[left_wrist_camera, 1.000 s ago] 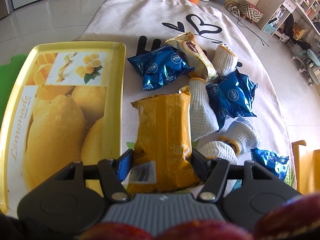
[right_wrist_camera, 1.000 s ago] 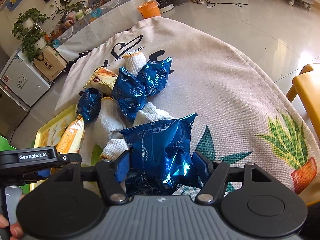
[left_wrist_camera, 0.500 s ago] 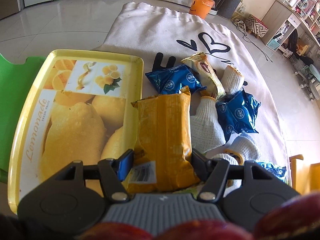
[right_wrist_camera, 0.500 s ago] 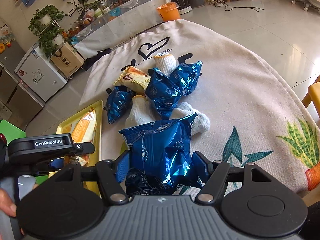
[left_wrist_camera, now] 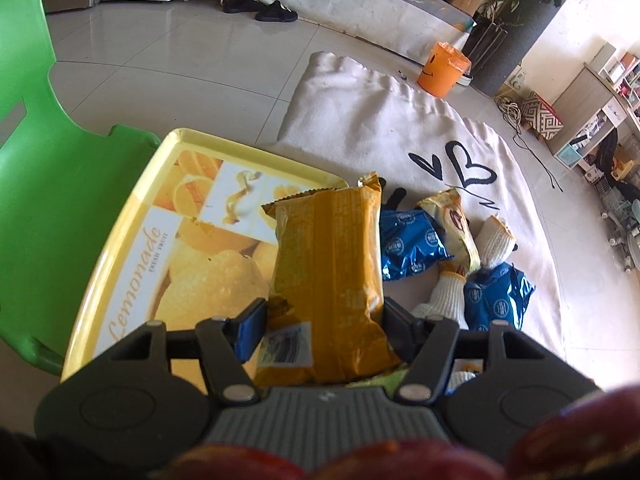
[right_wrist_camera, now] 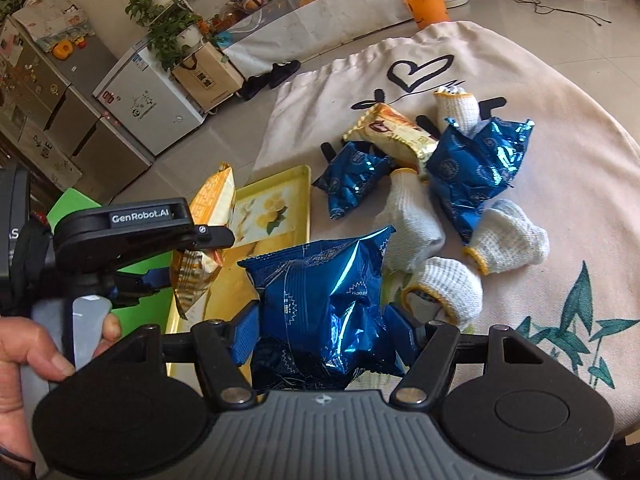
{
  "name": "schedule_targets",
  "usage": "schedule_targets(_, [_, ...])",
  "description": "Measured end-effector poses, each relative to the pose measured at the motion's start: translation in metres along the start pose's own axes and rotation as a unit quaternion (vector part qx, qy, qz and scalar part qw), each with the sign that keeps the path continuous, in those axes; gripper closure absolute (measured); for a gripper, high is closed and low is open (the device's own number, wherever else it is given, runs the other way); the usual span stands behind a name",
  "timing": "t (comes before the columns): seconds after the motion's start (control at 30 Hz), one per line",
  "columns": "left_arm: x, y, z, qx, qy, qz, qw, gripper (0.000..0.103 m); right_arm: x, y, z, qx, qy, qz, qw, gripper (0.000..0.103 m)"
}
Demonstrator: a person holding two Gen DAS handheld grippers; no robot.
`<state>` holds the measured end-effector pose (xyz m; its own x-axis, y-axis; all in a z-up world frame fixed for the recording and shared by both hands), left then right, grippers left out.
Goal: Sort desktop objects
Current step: 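Carry both packets over the yellow tray and open both tools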
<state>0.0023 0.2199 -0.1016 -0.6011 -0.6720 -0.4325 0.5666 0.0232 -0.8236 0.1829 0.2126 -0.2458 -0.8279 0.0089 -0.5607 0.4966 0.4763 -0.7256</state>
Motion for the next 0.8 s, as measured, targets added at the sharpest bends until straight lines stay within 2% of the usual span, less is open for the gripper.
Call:
schedule_targets(0.2, [-0.011,-0.004,-0.014,0.000,-0.029,0.009,0.9995,0.042,0.013,0.028,-0.016,-0.030,0.003,-0.022,0.999,0.036])
schedule_targets(0.8, [-0.029,0.002,-0.047,-0.018,-0.079,0.020,0.9965,0.042,0.029,0.083,-0.046,-0.056,-0.013,-0.062,0.996,0.036])
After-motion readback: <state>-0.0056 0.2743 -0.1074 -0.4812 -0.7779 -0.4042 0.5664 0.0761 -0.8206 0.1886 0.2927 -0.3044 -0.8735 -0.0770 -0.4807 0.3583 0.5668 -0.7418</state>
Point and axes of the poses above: each gripper's, at about its wrist camera, not at the fingertips, and y roughly the way its jaws point, z to its right, x to its underside, the point moved 6 cm from there along y, roughly the way its jaws point, and after that the axes turned 7 degrees about -y, right-handed, at the moved point
